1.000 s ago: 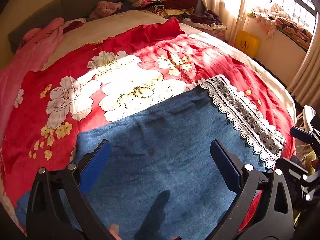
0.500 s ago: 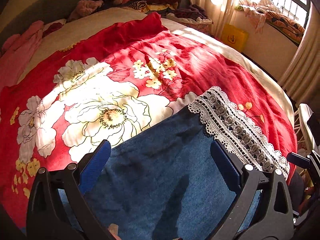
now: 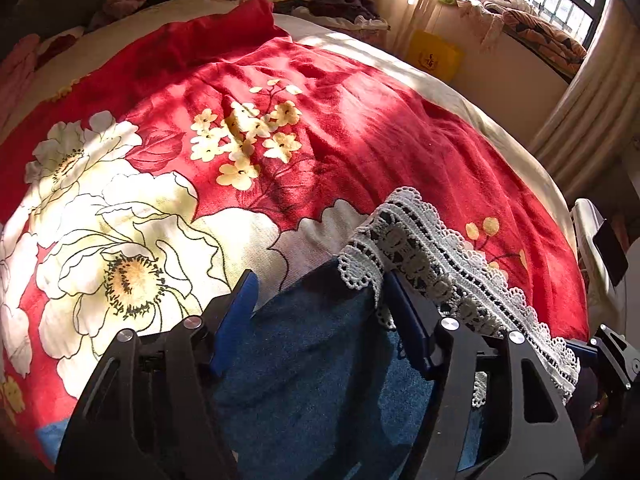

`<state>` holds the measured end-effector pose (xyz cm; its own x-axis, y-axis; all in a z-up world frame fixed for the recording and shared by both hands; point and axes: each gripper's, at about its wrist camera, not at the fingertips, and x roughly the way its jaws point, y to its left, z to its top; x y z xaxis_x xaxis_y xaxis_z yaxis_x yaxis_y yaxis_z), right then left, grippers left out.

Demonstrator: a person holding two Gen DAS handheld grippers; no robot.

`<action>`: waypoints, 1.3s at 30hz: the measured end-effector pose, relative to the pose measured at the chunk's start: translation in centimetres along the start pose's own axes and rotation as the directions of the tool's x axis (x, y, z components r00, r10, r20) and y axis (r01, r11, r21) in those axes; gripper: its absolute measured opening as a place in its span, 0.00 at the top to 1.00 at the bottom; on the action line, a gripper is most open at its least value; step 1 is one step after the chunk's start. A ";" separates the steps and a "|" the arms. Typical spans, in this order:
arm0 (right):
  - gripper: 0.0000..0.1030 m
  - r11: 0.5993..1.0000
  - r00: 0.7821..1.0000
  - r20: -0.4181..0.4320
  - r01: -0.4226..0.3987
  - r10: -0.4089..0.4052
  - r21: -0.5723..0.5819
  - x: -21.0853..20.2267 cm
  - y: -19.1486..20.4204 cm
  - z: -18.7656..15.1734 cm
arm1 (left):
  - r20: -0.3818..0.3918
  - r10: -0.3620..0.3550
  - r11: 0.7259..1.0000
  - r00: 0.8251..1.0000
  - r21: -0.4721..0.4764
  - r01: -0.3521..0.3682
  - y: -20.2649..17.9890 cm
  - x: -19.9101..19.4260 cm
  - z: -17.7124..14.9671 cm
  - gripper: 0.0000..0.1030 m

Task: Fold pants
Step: 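Grasp the lace hem with the left gripper while the right gripper grasps the hem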

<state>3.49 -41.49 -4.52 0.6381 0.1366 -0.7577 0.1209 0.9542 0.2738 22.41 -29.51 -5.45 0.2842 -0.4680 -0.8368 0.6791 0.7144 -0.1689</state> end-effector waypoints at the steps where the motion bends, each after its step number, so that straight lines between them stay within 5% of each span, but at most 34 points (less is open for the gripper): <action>1: 0.26 1.000 1.000 0.006 -0.008 0.008 0.002 -0.1 -0.1 0.0 | -0.002 -0.016 1.000 1.000 -0.001 0.016 -0.2 0.0 0.0 0.60; 8: 0.40 0.999 0.998 0.053 -0.037 0.035 0.035 -1.0 -0.7 -0.1 | 0.007 -0.025 0.999 1.000 0.026 0.025 -1.0 -0.5 -0.2 0.67; 15: 0.41 0.999 0.990 0.136 -0.027 0.020 0.046 -2.4 -0.9 0.1 | 0.027 -0.034 0.999 0.999 0.037 0.033 -1.0 -1.0 -0.4 0.67; 24: 0.40 0.997 0.998 -0.036 -0.045 0.048 0.067 1.6 -1.1 0.5 | 0.032 -0.027 0.999 0.999 0.032 0.026 -1.1 -0.6 -0.6 0.72; 25: 0.41 0.997 0.998 -0.034 -0.050 0.052 0.067 1.6 -1.2 0.5 | 0.035 -0.027 0.999 0.999 0.035 0.025 -1.1 -0.6 -0.6 0.77; 28: 0.71 0.987 0.987 -0.027 -0.154 0.156 0.055 1.5 -1.0 0.3 | 0.056 -0.006 0.999 0.998 0.036 0.004 -1.4 -1.1 -0.7 0.86; 39: 0.78 0.960 0.953 0.127 -0.265 0.275 -0.091 -3.4 3.0 0.1 | 0.197 -0.069 0.996 0.978 -0.035 0.077 0.1 -7.2 -1.6 0.92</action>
<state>1.75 -39.14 -1.06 0.7380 0.3590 -0.5714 -0.1221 0.9038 0.4101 19.34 -25.29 -0.31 0.3649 -0.6093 -0.7040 0.6750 0.6939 -0.2508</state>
